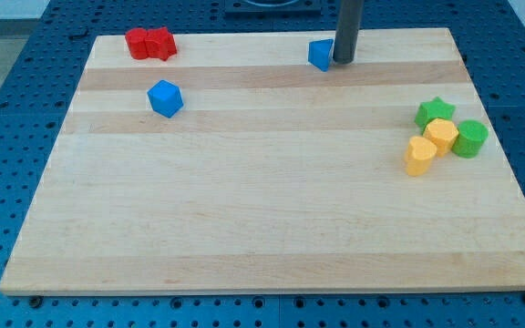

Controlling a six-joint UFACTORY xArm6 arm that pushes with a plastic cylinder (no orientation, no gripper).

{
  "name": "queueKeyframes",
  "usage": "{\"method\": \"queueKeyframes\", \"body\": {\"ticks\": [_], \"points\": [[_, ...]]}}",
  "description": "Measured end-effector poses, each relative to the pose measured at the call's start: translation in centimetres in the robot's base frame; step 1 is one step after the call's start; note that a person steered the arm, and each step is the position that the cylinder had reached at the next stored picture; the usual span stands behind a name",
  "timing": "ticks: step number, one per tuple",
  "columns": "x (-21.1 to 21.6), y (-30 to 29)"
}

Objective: Slide blue triangle closer to the blue cube

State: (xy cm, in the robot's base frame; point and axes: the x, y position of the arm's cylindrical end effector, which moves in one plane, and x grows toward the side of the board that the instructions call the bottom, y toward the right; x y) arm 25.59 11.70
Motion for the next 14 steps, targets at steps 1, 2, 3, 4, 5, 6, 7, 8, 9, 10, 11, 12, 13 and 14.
{"method": "queueKeyframes", "body": {"ticks": [1, 2, 3, 4, 5, 6, 7, 8, 9, 10, 11, 12, 13, 14], "points": [[-0.5, -0.3], [-0.2, -2.5], [0.8, -4.9], [1.1, -8.0], [1.1, -12.8], [1.1, -17.7], [1.1, -21.4], [1.1, -21.7], [-0.1, -21.6], [-2.8, -22.0], [-2.0, -24.4], [0.0, -25.2], [1.8, -26.0], [2.4, -27.4]]}}
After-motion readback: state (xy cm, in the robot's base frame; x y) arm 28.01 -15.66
